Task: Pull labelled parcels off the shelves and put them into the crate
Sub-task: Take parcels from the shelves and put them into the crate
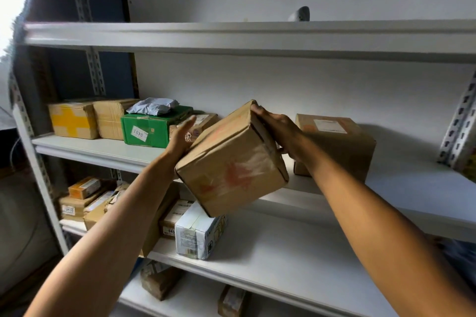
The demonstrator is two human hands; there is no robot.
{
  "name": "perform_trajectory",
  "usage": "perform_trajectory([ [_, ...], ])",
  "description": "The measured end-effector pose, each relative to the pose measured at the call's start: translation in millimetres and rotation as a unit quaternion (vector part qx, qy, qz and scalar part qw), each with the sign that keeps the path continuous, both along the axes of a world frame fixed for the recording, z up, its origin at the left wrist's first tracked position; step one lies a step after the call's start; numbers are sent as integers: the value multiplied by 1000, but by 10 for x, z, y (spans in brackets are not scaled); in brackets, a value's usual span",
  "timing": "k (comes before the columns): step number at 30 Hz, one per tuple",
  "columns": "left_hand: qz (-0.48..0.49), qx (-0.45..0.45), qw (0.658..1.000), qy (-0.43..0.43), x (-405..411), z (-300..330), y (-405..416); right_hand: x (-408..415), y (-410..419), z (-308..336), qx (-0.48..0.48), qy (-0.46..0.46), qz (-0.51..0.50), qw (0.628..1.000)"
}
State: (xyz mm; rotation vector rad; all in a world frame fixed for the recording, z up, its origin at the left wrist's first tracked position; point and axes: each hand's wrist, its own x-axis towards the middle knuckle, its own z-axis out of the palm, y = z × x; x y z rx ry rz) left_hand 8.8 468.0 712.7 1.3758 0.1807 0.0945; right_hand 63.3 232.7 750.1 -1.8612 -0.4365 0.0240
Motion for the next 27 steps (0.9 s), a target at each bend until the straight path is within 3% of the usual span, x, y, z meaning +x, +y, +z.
perform_trajectory([
  [3,22,-94,994,-48,-67,-77,43,6,-51,45,-26,76,-10,997],
  [7,87,-35,992,-88,-98,-68,91,84,-44,66,34,222,-63,972],
  [9,97,3,989,-113,-123,-29,69,92,-56,110,40,267,-44,962],
  [13,17,95,987,-126,-146,-5,128,53,-38,153,25,275,-39,960],
  [15,-16,128,985,-118,-165,20,179,71,-6,132,67,285,-40,955],
  [19,-30,151,979,-132,-149,-9,182,142,39,14,102,272,-40,956],
  [27,27,150,972,-179,-23,-92,141,249,37,-214,31,180,-114,977],
])
